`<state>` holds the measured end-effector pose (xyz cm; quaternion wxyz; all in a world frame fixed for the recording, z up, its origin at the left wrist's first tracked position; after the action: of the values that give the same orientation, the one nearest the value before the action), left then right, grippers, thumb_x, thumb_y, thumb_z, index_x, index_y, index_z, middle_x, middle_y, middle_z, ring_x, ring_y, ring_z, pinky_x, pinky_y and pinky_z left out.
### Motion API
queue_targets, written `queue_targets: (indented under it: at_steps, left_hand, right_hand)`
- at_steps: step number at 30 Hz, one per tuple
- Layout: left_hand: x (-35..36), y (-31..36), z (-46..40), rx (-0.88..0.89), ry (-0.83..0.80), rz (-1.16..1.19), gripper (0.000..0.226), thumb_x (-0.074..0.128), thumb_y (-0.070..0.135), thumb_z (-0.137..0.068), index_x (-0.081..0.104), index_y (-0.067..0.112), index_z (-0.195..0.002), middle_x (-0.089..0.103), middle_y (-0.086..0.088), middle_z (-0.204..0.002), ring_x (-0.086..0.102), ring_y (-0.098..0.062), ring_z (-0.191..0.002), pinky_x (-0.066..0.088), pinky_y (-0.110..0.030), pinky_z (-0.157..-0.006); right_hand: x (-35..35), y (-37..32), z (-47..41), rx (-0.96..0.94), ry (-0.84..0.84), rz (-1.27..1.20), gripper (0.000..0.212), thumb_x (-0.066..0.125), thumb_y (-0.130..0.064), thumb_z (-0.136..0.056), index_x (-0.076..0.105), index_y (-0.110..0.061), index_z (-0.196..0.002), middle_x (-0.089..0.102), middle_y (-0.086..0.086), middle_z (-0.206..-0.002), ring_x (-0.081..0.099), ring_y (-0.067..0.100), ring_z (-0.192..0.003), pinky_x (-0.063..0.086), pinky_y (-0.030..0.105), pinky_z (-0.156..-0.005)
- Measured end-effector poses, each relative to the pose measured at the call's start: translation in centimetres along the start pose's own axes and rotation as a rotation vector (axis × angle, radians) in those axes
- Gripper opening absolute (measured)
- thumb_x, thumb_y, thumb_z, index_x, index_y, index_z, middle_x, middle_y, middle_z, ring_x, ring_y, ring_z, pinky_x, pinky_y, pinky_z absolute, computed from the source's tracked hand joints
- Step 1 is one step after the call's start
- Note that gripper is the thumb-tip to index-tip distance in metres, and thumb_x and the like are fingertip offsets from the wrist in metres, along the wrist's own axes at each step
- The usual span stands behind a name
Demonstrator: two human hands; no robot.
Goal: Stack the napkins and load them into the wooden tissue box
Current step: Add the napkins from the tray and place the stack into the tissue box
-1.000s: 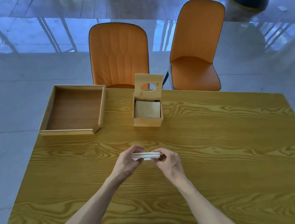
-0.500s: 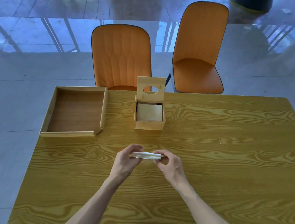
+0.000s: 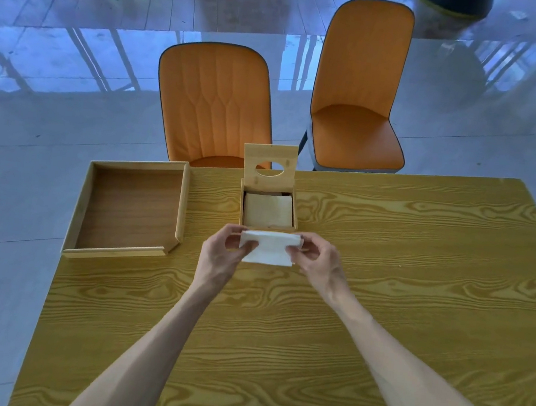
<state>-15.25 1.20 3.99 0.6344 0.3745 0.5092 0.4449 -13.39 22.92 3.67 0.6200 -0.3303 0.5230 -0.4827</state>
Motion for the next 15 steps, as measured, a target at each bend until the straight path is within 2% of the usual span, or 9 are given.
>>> queue_targets:
  at_steps: [2,6,9,11,13,15]
  left_hand:
    - [-0.2,1.6,-1.8,0.017,0.039,-0.002,0.027,0.074,0.024,-0.086,0.068,0.016,-0.110,0.071,0.006,-0.094,0.069,-0.012,-0.090,0.058,-0.030,-0.083]
    - [-0.4,3.2,-5.0,-0.005,0.115,-0.029,0.028,0.070,0.031,-0.089,0.073,0.012,-0.110,0.074,-0.001,-0.098,0.069,-0.017,-0.092,0.059,-0.035,-0.082]
    - [-0.4,3.1,-6.7,-0.042,0.139,-0.035,0.028,0.069,0.033,-0.090,0.075,0.013,-0.109,0.076,-0.003,-0.099,0.070,-0.019,-0.091,0.059,-0.042,-0.083]
    - [-0.3,3.2,-7.4,-0.061,0.148,-0.078,0.029,0.068,0.035,-0.090,0.074,0.016,-0.111,0.075,-0.001,-0.101,0.069,-0.016,-0.093,0.057,-0.039,-0.086]
    - [-0.2,3.1,-7.7,-0.096,0.171,-0.114,0.031,0.069,0.038,-0.089,0.074,0.018,-0.112,0.075,0.000,-0.101,0.068,-0.014,-0.094,0.057,-0.035,-0.086]
    - [-0.2,3.0,-7.8,-0.134,0.208,-0.135,0.031,0.069,0.042,-0.087,0.074,0.021,-0.109,0.075,0.002,-0.098,0.069,-0.013,-0.092,0.056,-0.033,-0.082]
  right_hand:
    - [-0.3,-1.6,-1.7,-0.019,0.028,-0.022,0.025,0.071,-0.030,-0.090,0.064,-0.018,-0.110,0.074,0.000,-0.094,0.072,0.011,-0.073,0.056,0.023,-0.059]
    - [-0.4,-3.3,-4.9,0.007,0.080,0.001,0.028,0.066,-0.033,-0.093,0.064,-0.011,-0.110,0.073,0.001,-0.090,0.071,0.010,-0.069,0.058,0.039,-0.060]
    - [-0.3,-3.5,-6.7,0.039,0.122,0.094,0.033,0.065,-0.038,-0.092,0.068,-0.010,-0.109,0.072,-0.001,-0.083,0.067,0.009,-0.071,0.057,0.034,-0.069]
    - [-0.1,-3.5,-7.6,0.050,0.143,0.156,0.035,0.065,-0.041,-0.091,0.070,-0.011,-0.109,0.072,-0.003,-0.092,0.066,0.012,-0.084,0.055,0.031,-0.079]
    - [0.1,-3.6,-8.2,0.045,0.165,0.219,0.039,0.065,-0.043,-0.091,0.071,-0.010,-0.110,0.073,0.001,-0.102,0.065,0.016,-0.091,0.054,0.030,-0.079]
    - [0.4,-3.5,-8.6,0.036,0.187,0.279,0.037,0.065,-0.041,-0.091,0.073,-0.009,-0.108,0.074,0.002,-0.102,0.065,0.018,-0.090,0.053,0.030,-0.074]
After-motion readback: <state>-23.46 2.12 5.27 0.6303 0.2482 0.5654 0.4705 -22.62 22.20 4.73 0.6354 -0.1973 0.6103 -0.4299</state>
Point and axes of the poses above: each hand's wrist, its own z-axis away from the middle knuckle, its own x-axis out of the palm, y = z × x, the point moved 3 cm from there along -z, towards the middle knuckle
